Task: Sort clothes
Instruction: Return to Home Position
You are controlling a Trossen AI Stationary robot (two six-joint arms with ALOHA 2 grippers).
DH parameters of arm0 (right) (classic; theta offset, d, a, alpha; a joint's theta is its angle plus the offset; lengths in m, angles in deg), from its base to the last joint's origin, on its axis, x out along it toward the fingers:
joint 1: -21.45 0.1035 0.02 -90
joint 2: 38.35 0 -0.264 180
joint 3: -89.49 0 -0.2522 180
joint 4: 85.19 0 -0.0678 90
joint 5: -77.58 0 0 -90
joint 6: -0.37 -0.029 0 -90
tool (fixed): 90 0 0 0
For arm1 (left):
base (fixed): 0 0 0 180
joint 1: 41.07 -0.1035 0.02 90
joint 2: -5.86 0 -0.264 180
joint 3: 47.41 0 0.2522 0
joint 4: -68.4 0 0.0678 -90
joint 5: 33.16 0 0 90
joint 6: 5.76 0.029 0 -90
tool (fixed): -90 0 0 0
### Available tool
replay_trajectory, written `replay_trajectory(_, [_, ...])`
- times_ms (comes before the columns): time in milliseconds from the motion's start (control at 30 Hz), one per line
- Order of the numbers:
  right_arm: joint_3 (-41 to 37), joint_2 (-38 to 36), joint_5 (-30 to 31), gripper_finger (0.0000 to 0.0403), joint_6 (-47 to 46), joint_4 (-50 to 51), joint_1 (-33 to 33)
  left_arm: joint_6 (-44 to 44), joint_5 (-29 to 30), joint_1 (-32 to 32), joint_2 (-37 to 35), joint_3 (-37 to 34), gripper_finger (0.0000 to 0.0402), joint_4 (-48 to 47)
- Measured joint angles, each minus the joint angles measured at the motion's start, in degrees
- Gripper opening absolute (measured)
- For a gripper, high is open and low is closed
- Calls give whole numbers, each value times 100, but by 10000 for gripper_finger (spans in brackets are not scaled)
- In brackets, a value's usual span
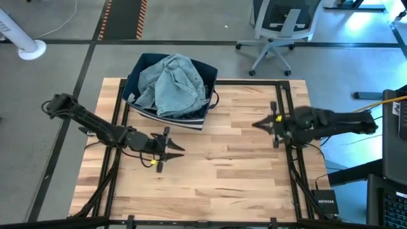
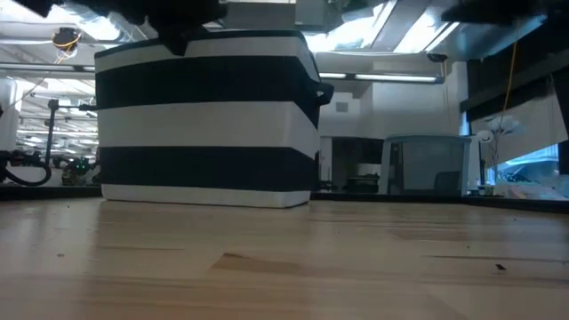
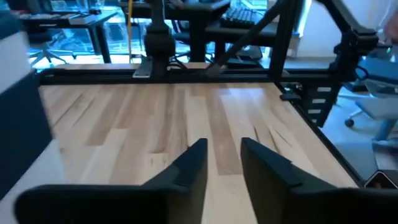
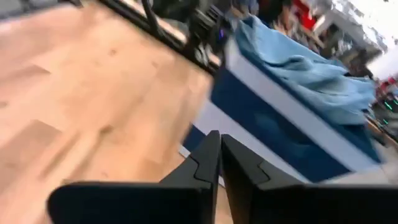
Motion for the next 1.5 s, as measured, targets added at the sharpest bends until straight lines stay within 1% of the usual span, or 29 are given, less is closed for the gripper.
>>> replay_trajectory(133, [-1192,-919,219,42,-344,-773,453,38,17,-82,-400,-342,61,150])
replay_trajectory(200, [-1596,-1219,469,43,-436,-970,602,78,15,-153,-647,-511,48,172])
replay_trajectory(300, [-1971,-1574,746,43,-499,-1072,705,120,17,-280,-1043,-740,35,197])
replay_trajectory(367, [-2105,-1753,655,43,-432,-1062,695,109,28,-368,-1289,-935,28,189])
replay_trajectory(433, [-2242,-1949,399,44,-232,-980,692,63,26,-448,-1545,-1160,24,185])
replay_trajectory(567, [-2489,-2200,8,44,-128,-1437,692,-154,28,-548,-1958,-1636,19,364])
replay_trajectory(633, [-2588,-2238,-78,44,-150,-1840,692,-231,26,-562,-2118,-1832,19,565])
replay_trajectory(733, [-2716,-2250,-215,44,38,-2028,692,-223,26,-562,-2330,-2071,19,753])
replay_trajectory(833, [-2820,-2251,-26,44,262,-2066,692,-142,14,-587,-2546,-2237,19,852])
replay_trajectory(933, [-2937,-2251,137,44,288,-2067,692,-2,42,-651,-2821,-2404,19,861])
replay_trajectory(1133, [-3248,-2266,156,44,216,-2308,692,-61,54,-819,-3500,-2903,19,904])
replay_trajectory(1300, [-3417,-2294,204,44,206,-2626,692,-222,73,-970,-4089,-2979,14,326])
replay_trajectory(1500, [-3459,-2294,250,44,81,-2622,690,52,70,-1099,-4930,-2979,6,-206])
